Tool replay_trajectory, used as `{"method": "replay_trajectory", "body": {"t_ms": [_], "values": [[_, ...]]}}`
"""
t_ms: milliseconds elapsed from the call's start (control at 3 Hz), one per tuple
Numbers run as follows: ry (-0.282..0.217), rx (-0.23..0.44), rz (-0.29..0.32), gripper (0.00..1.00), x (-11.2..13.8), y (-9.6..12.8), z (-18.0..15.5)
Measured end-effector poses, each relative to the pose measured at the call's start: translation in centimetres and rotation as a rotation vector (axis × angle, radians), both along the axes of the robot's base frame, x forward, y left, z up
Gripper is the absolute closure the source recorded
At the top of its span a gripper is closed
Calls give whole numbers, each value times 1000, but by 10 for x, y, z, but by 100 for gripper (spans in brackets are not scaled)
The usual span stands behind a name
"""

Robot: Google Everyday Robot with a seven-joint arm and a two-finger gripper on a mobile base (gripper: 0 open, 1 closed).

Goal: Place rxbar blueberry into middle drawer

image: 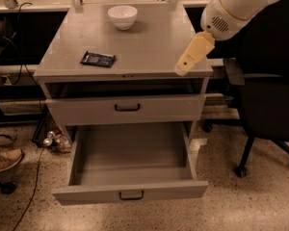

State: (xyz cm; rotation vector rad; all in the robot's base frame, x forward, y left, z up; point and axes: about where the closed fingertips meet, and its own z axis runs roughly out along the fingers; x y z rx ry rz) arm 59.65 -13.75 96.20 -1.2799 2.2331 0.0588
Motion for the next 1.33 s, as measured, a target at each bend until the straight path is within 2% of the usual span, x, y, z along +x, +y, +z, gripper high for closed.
{"method": "replay_trajectory", "body": {"t_ms": [333,1000,1333], "values": [[9,127,6,0,32,35,-8],[14,154,18,0,40,46,-16],[13,162,63,0,59,76,-34]]}}
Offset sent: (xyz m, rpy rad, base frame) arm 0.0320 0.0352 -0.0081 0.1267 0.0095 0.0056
